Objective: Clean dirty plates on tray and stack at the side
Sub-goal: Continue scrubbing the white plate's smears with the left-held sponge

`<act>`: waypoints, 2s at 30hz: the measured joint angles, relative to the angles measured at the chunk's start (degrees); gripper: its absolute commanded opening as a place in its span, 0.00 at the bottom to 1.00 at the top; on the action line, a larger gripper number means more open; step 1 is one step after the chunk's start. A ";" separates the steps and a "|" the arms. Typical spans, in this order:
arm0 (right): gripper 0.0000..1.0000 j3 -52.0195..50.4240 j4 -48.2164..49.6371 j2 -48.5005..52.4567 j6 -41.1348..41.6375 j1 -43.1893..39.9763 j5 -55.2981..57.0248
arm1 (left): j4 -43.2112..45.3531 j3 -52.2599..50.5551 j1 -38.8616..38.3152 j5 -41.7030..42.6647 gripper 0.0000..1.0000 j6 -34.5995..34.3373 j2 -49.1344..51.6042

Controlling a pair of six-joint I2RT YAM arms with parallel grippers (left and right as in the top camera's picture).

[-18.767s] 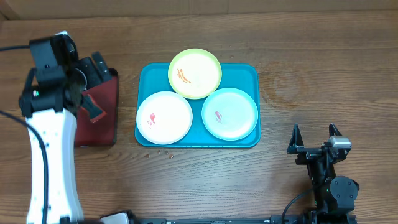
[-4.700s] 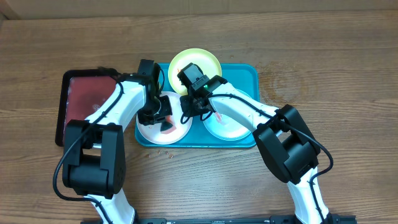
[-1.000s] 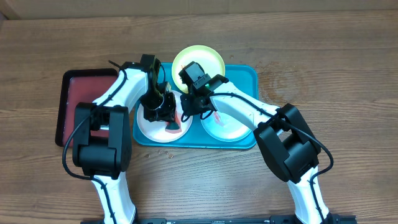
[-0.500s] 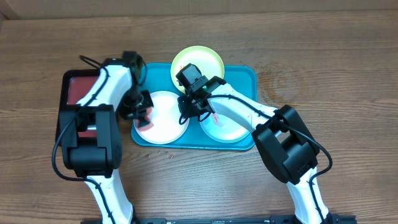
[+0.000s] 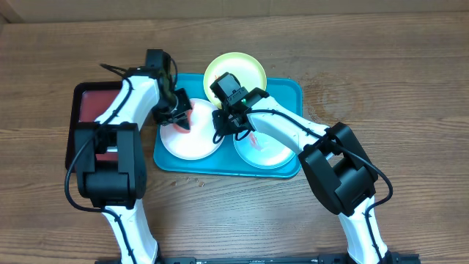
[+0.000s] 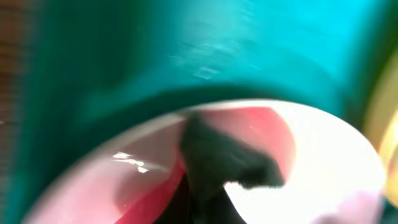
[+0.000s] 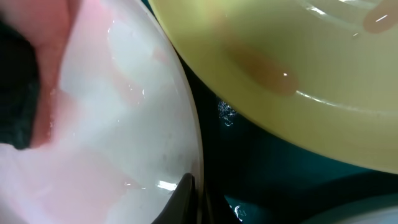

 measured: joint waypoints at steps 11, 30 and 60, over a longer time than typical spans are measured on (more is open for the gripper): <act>0.04 0.00 -0.33 0.00 -0.39 0.00 0.11 | -4.59 0.00 -1.97 6.38 0.04 6.78 0.33; 0.04 0.00 -0.44 0.00 -1.11 0.04 -0.57 | -20.04 -0.13 -1.99 -15.91 0.04 3.89 0.66; 0.04 0.00 0.15 0.00 -1.14 -0.04 0.13 | -16.37 -0.42 -0.66 5.29 0.04 15.13 0.98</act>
